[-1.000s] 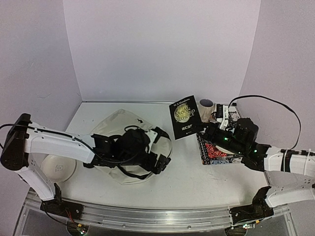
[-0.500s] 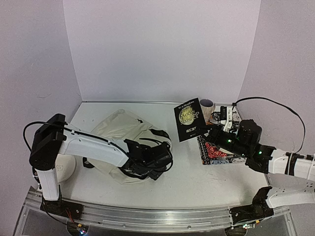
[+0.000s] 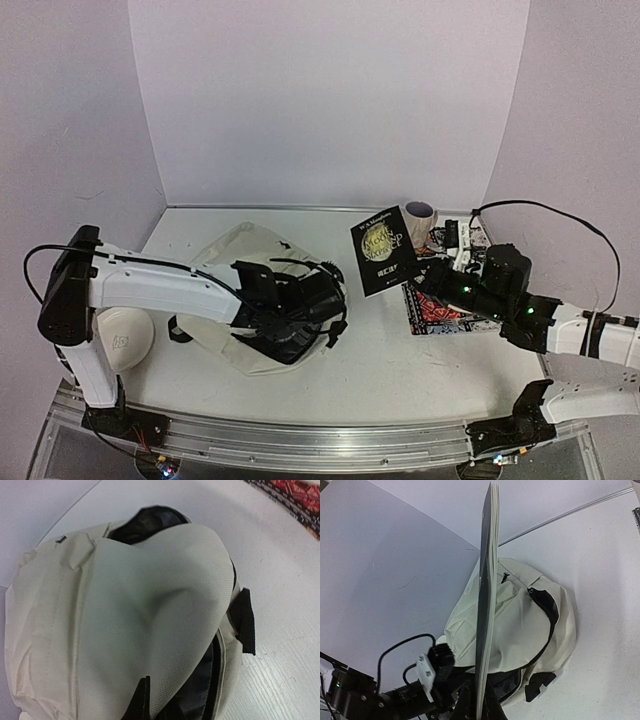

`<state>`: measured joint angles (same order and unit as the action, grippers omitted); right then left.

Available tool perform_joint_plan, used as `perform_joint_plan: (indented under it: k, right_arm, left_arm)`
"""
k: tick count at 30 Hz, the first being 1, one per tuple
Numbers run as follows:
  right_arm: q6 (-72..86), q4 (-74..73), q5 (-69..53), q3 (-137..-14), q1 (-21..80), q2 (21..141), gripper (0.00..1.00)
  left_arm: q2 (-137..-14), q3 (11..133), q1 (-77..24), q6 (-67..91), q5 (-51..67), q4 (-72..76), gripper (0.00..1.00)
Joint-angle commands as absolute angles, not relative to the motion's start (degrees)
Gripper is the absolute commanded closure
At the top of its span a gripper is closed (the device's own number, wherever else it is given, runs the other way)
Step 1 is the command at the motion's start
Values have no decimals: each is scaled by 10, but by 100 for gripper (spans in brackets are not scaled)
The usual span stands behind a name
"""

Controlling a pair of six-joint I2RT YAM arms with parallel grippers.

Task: Pack the student bag
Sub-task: Pick up the largest pocket of the bag from the student bag, then place the book in the largest pocket of the bag.

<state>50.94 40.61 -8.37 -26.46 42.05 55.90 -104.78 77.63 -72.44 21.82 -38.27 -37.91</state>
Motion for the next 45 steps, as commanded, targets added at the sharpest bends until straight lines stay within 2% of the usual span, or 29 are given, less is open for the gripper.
perform_joint_plan:
  k: [1,8,12,18,23,39,45]
  right_arm:
    - [520,425,-121,-261,418,551,100]
    - [542,432,-151,-249,419,551,100]
    - [574,486,-172,-240,426,582,100]
    - [612,588,-192,-250,470,677,100]
    - [644,684,-214,-276,494,776,100]
    - [701,747,-298,-557,517,1094,100]
    - [685,701,-287,-633,529,1151,100]
  left_arm:
    - [-977,829,-695,230,-419,-403,100]
    - [-938,869,-623,232,-396,-401,100]
    - [-926,889,-600,237,-389,-398,100]
    - [-913,908,-593,252,-387,-384,100]
    - [-872,875,-593,249,-319,-332,100]
    - [-747,747,-593,271,-191,-256,100]
    - [-724,727,-593,282,-163,-244,100]
